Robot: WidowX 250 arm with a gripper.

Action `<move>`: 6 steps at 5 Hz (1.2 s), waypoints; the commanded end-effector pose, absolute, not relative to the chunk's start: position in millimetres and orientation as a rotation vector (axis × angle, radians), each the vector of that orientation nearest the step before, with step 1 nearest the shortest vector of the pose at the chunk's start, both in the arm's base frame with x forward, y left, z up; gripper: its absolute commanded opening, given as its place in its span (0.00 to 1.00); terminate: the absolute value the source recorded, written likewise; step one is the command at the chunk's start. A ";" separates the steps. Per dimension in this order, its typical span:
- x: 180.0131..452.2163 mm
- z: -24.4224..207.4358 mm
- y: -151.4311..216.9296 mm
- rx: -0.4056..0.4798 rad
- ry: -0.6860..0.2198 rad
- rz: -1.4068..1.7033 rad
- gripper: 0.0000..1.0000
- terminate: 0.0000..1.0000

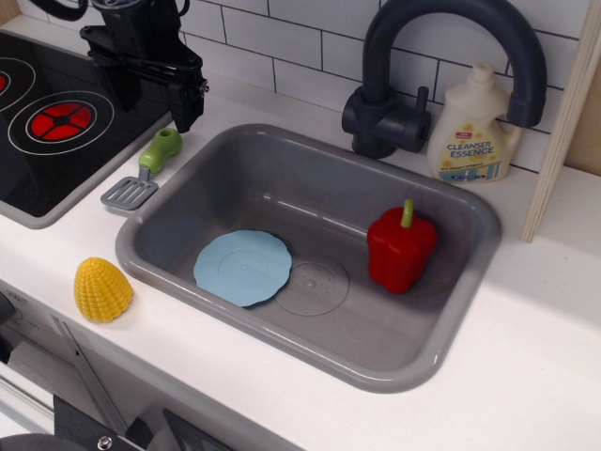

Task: Put spatula on plate sink

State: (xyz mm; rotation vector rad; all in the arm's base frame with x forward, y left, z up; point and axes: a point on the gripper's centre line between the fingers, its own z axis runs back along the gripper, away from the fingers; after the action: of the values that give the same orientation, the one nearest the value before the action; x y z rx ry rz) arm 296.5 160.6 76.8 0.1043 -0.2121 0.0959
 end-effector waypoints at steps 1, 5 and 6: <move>293.0 58.1 161.1 0.133 -0.212 0.081 1.00 0.00; 291.8 42.6 149.5 0.122 -0.165 0.116 0.00 0.00; 293.8 51.5 139.8 0.105 -0.170 0.129 0.00 0.00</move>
State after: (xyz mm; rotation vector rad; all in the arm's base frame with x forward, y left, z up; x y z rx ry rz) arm 289.3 141.3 40.7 0.0956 -0.1398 0.1286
